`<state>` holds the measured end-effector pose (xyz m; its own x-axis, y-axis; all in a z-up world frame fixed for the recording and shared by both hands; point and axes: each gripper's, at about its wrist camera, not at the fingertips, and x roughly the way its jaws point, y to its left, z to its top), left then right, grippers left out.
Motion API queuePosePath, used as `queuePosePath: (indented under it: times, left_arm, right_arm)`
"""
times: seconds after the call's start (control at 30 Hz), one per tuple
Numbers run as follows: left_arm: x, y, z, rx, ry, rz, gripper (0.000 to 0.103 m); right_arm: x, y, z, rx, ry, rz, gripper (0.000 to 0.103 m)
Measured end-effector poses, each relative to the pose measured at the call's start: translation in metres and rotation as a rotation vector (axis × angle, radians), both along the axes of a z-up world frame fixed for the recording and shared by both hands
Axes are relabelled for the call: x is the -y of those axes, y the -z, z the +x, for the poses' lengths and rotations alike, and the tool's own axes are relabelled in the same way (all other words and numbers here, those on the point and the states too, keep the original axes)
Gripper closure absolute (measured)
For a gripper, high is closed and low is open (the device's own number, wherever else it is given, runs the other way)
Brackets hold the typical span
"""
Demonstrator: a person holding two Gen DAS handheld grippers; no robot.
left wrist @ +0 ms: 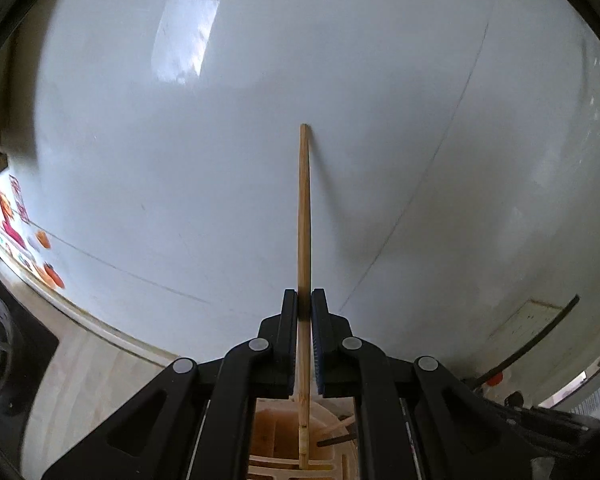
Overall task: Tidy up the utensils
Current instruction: 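Lift both chopsticks and lower them into the cream holder with both tools, then open both tools to release the chopsticks in the holder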
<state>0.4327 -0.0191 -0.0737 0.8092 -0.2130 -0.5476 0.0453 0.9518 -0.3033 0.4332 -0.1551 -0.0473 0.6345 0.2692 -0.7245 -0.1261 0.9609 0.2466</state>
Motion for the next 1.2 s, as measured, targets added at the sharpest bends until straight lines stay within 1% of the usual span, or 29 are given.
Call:
queuePosePath:
  times: [0.17, 0.37, 0.47, 0.67, 0.8, 0.87, 0.9, 0.93, 0.97, 1.0, 1.03, 1.07, 1.1, 1.13, 1.2]
  left_arm:
    - [0.002, 0.015, 0.003, -0.019, 0.023, 0.022, 0.099]
    - [0.003, 0.024, 0.002, -0.021, 0.049, 0.086, 0.099]
    - [0.0, 0.032, 0.003, -0.043, 0.06, 0.082, 0.099]
    - [-0.001, 0.035, 0.005, -0.087, 0.089, 0.068, 0.099]
    - [0.0, 0.029, -0.001, -0.132, 0.161, 0.059, 0.097]
    - [-0.001, 0.02, -0.009, -0.153, 0.185, 0.068, 0.092]
    - [-0.003, 0.015, -0.014, -0.152, 0.183, 0.082, 0.086]
    - [-0.008, 0.007, -0.023, -0.14, 0.169, 0.1, 0.072]
    - [-0.012, 0.002, -0.028, -0.13, 0.159, 0.114, 0.061]
    - [-0.018, -0.004, -0.035, -0.118, 0.143, 0.129, 0.037]
    - [-0.025, -0.009, -0.044, -0.102, 0.115, 0.14, 0.024]
    - [-0.032, -0.014, -0.054, -0.084, 0.083, 0.149, 0.021]
    - [-0.037, -0.017, -0.063, -0.073, 0.066, 0.16, 0.016]
    - [-0.043, -0.017, -0.071, -0.067, 0.047, 0.173, 0.008]
    - [-0.054, -0.016, -0.09, -0.066, 0.004, 0.216, 0.0]
  right_arm:
    - [0.003, 0.014, 0.01, -0.029, -0.006, 0.008, 0.098]
    - [0.002, 0.026, 0.018, -0.066, -0.018, 0.009, 0.098]
    - [0.003, 0.033, 0.02, -0.084, -0.025, 0.015, 0.098]
    - [-0.001, 0.041, 0.021, -0.107, -0.034, 0.009, 0.098]
    - [-0.002, 0.043, 0.021, -0.12, -0.041, 0.004, 0.098]
    - [-0.001, 0.046, 0.023, -0.134, -0.044, 0.018, 0.097]
    - [0.0, 0.047, 0.025, -0.148, -0.044, 0.026, 0.096]
    - [0.002, 0.048, 0.026, -0.163, -0.041, 0.036, 0.093]
    - [0.004, 0.047, 0.026, -0.173, -0.039, 0.046, 0.088]
    - [0.008, 0.045, 0.024, -0.17, -0.032, 0.063, 0.074]
    - [0.011, 0.043, 0.022, -0.16, -0.027, 0.072, 0.063]
    - [0.014, 0.04, 0.019, -0.148, -0.02, 0.078, 0.061]
    - [0.017, 0.036, 0.014, -0.134, -0.007, 0.072, 0.061]
    - [0.02, 0.033, 0.009, -0.118, 0.003, 0.064, 0.059]
    - [0.027, 0.029, -0.004, -0.094, 0.023, 0.058, 0.056]
